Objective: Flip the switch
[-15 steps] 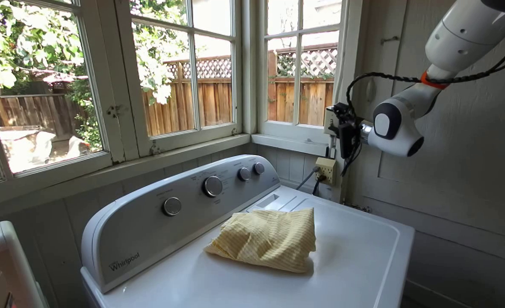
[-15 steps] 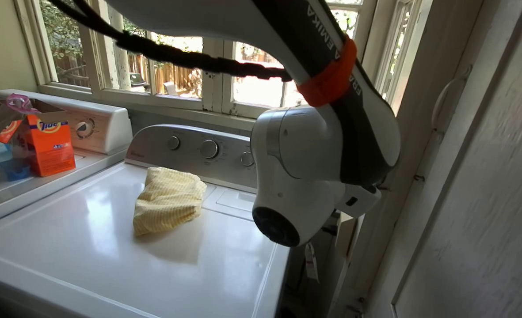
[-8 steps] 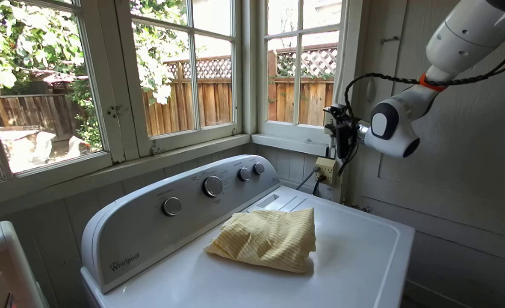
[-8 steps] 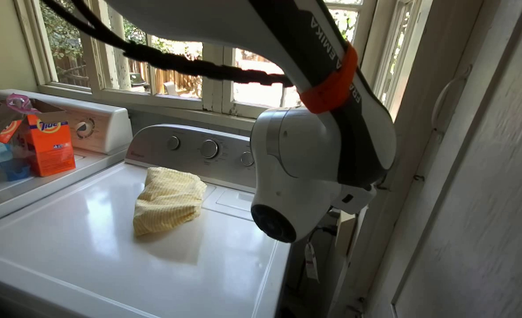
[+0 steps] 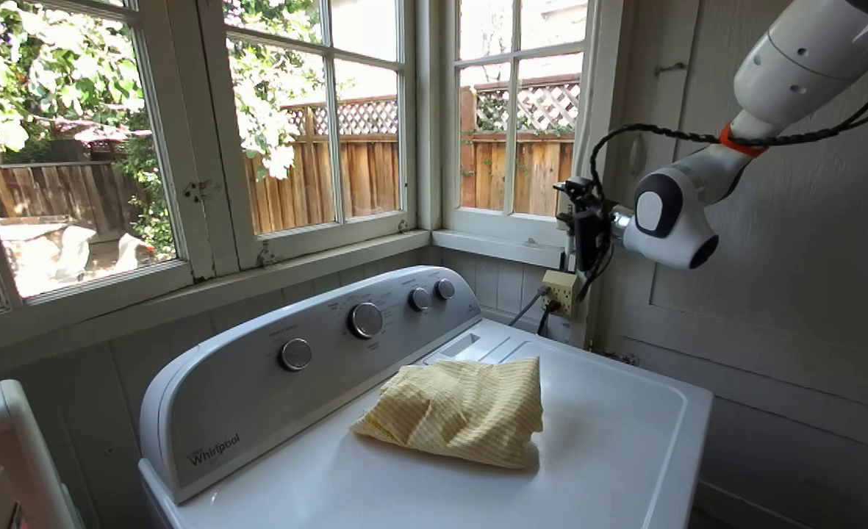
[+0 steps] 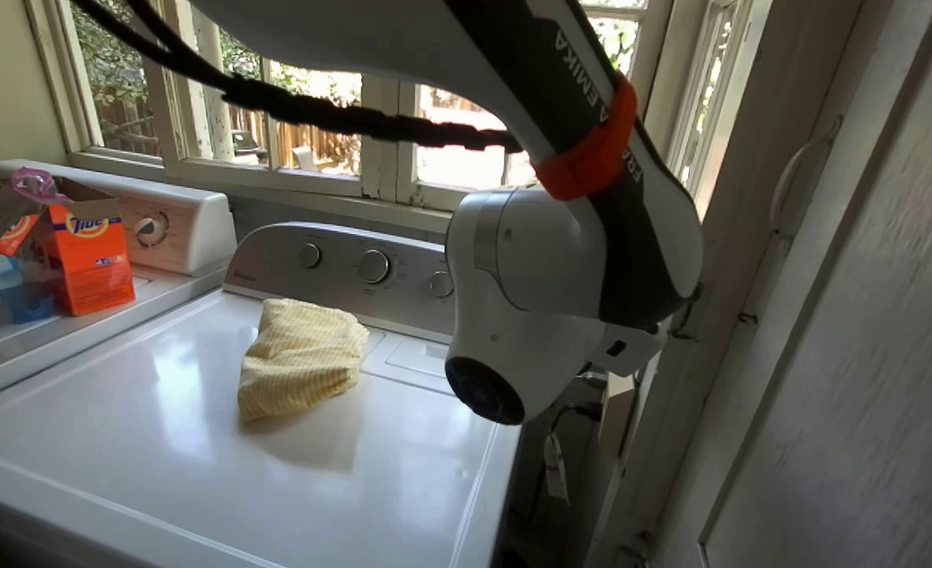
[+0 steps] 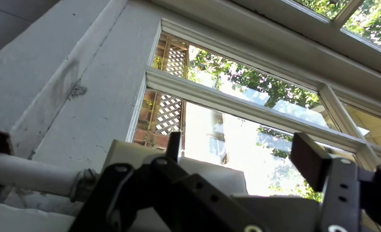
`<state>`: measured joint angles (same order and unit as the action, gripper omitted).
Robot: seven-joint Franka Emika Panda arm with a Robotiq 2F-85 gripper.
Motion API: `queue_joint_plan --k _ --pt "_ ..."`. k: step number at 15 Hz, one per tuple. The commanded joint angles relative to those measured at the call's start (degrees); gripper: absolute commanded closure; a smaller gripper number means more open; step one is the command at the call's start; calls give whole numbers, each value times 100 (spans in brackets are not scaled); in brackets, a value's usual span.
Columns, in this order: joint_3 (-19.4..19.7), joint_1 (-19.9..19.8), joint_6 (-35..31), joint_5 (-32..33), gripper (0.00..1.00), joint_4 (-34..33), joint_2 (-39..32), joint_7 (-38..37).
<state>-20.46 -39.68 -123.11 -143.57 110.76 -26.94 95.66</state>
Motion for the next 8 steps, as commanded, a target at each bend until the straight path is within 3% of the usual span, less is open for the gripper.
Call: queue_joint_plan --k 1,8 --pt "-13 103 -350 -36 11 81 15 26" --pt "-261 -309 -450 -81 14 -235 -148 319"
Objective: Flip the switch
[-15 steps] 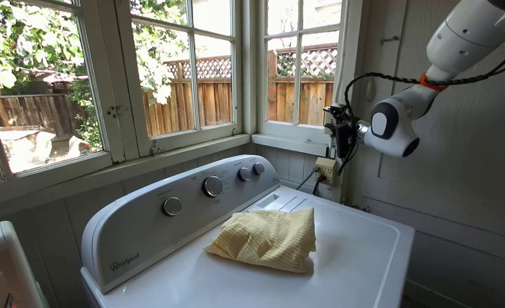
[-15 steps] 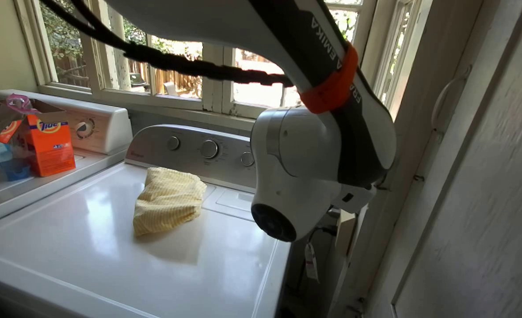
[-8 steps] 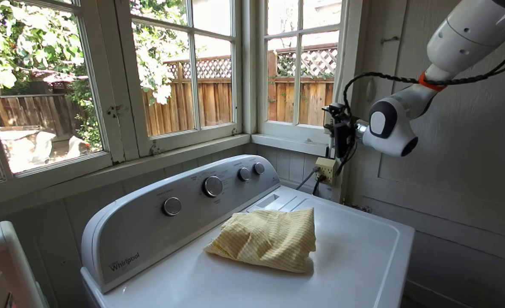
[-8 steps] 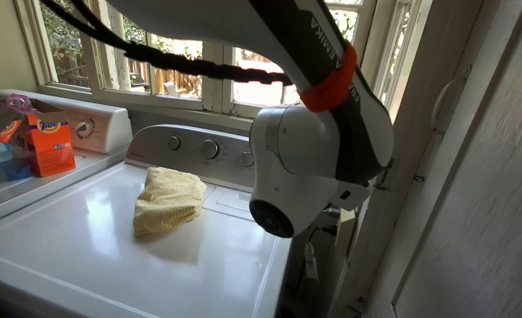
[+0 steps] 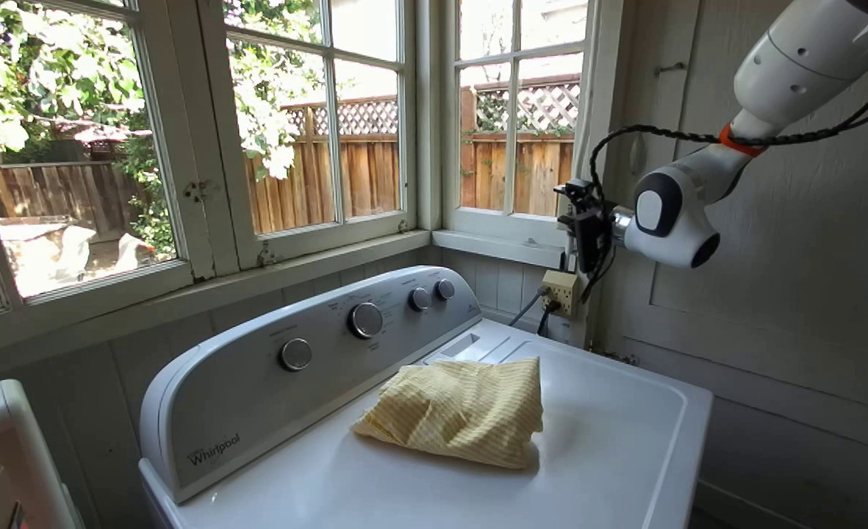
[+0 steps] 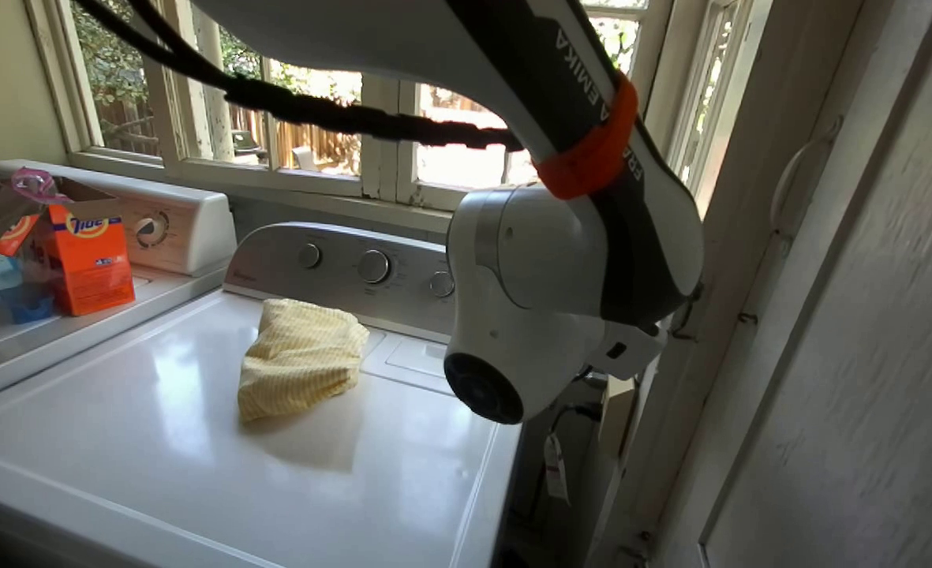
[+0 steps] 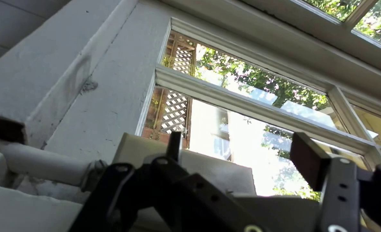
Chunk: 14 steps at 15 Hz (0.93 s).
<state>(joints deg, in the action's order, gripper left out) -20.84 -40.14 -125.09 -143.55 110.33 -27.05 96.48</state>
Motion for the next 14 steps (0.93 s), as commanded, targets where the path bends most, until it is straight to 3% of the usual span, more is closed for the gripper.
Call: queue_joint_plan --k 1,5,9,10,14 --pt "-129 -153 -258 -179 13 -168 -104 265" --pt "-348 -332 -412 -80 11 -198 -160 294" --pt "-530 -511 -407 -87 18 -230 -203 383" --pt "-576 -554 -374 -88 36 -221 -213 392" --pt "-777 -756 -329 -88 58 -210 -256 467"
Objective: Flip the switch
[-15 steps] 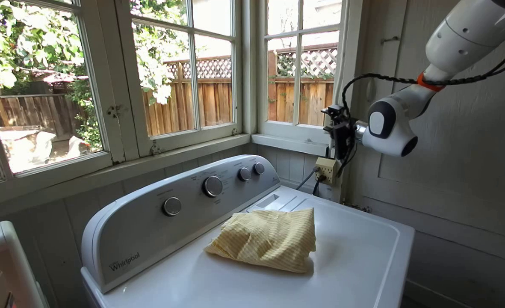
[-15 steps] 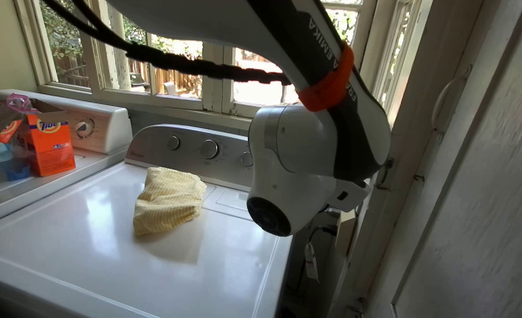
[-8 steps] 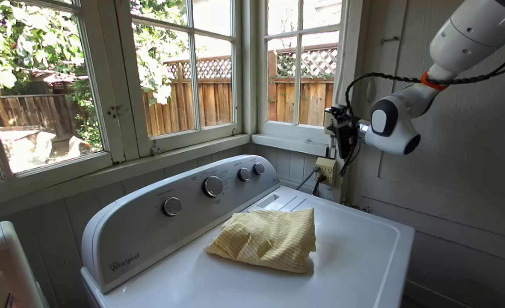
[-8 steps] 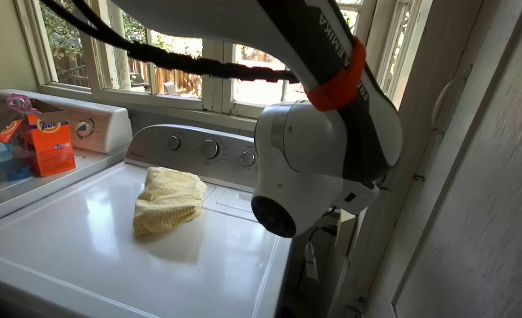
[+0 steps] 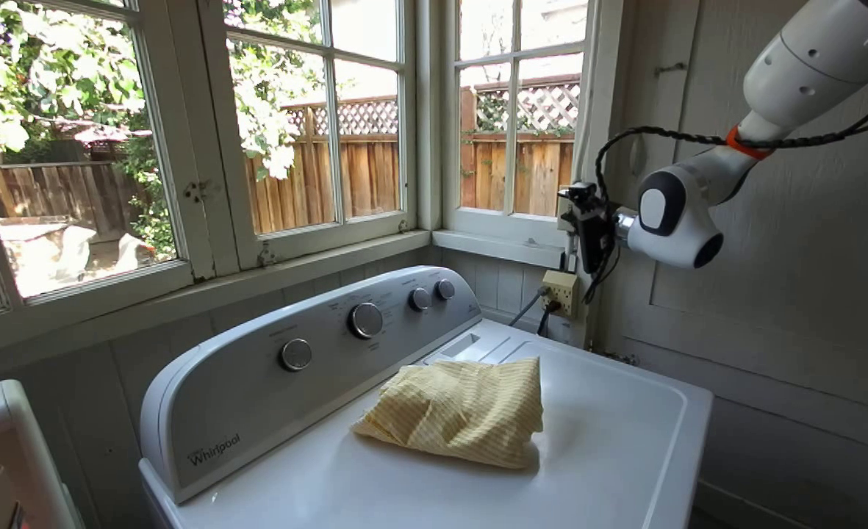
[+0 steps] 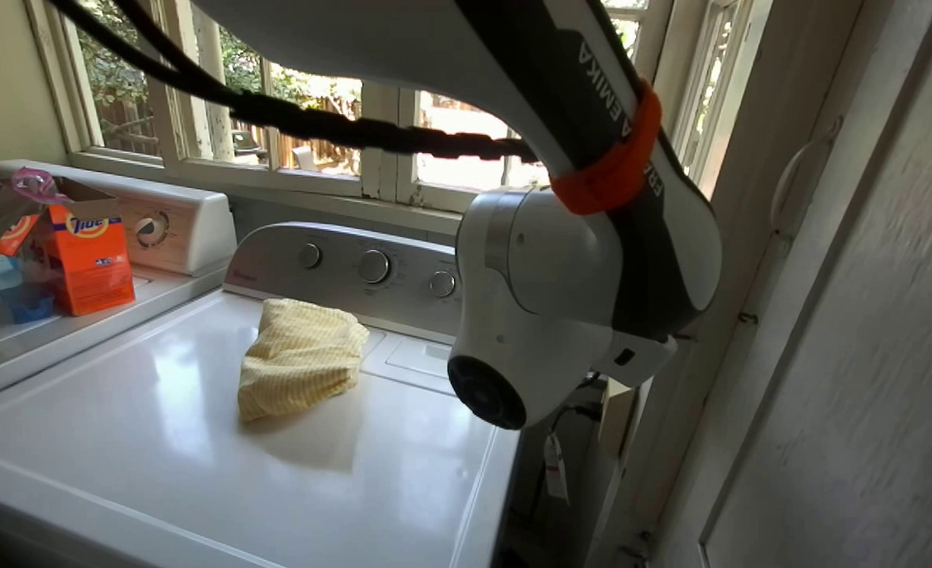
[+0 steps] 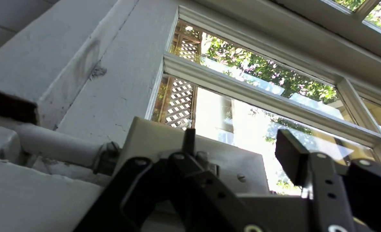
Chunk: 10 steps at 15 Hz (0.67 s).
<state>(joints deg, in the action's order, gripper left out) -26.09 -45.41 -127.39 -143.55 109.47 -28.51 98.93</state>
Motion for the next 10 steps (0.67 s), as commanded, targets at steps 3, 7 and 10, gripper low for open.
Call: queue_joint_plan --k 3,7,10 --pt "-369 -355 -108 -88 82 -91 -167 300" --pt "-592 -570 -67 -115 100 -41 -228 354" --pt "-1012 -965 -194 -89 97 -1 -251 123"
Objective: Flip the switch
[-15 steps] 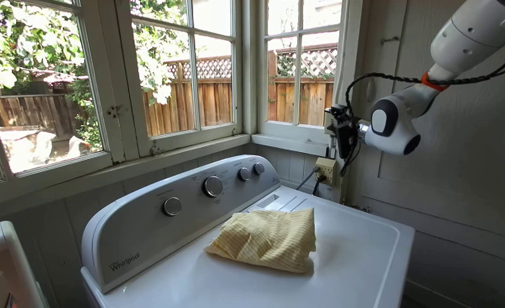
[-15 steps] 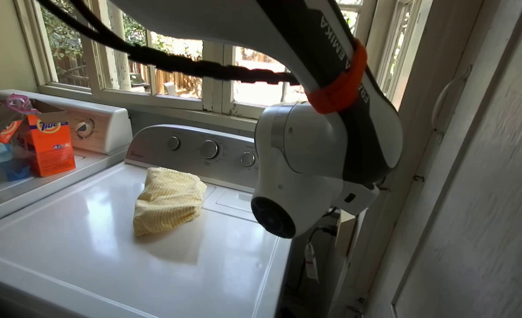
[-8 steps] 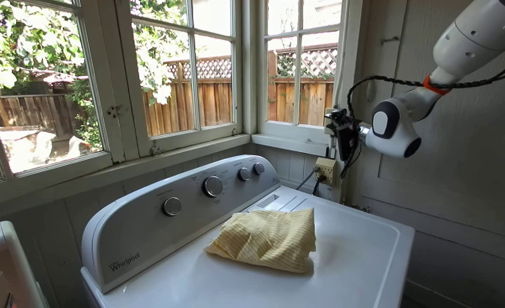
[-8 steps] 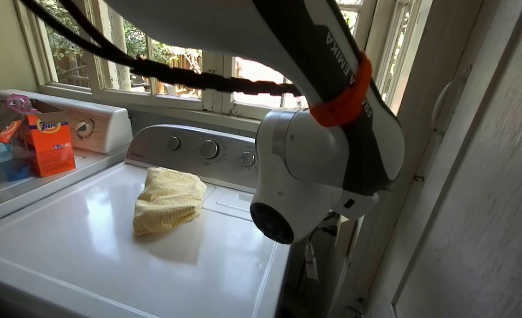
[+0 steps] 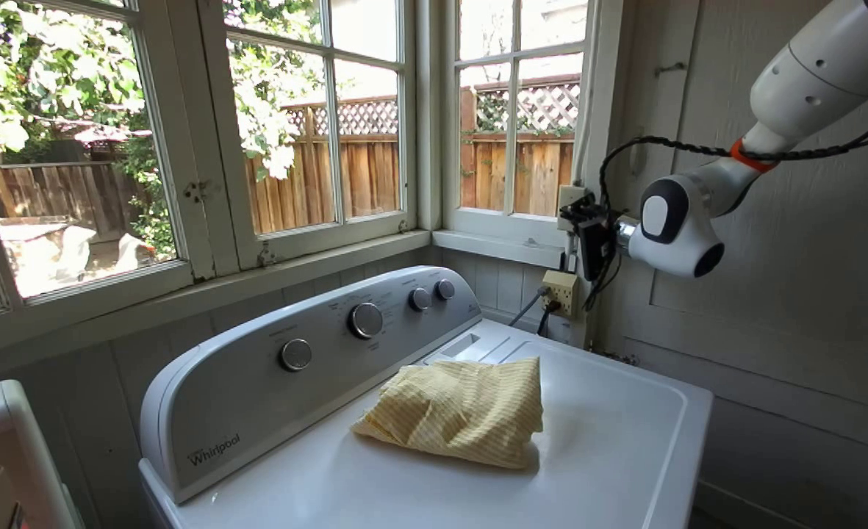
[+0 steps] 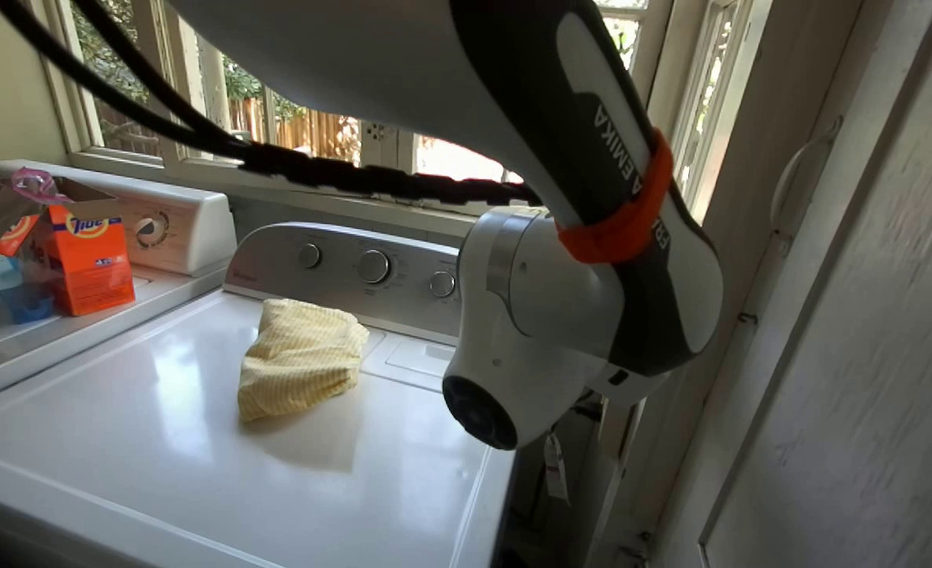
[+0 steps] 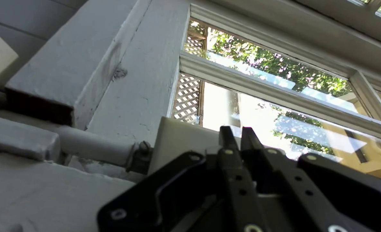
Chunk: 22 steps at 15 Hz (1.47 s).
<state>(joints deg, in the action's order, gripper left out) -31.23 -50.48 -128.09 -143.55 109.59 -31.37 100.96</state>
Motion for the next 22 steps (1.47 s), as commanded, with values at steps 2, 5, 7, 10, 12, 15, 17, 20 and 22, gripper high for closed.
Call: queue_joint_plan --k 2,5,7,10,12,15,17,20,22 --pt "-872 -797 -328 -91 97 -26 36 -343" --pt "-1323 -1099 -923 -85 97 -27 158 -1124" --pt "-1530 -1196 -1213 -80 97 -43 271 -1660" --pt "-1841 -1314 -1495 -74 97 -10 487 -2427" --pt "-2094 -1443 -1911 318 63 17 682 -3198" --pt "-2587 -1784 -2618 1499 43 220 961 -4346" --pt "-2846 -1983 -2869 2459 27 444 1211 -5120" --pt "-3145 -2265 -2986 3843 5 820 1610 -6271" --pt "-3088 -2354 -2776 4771 0 985 1976 -6989"
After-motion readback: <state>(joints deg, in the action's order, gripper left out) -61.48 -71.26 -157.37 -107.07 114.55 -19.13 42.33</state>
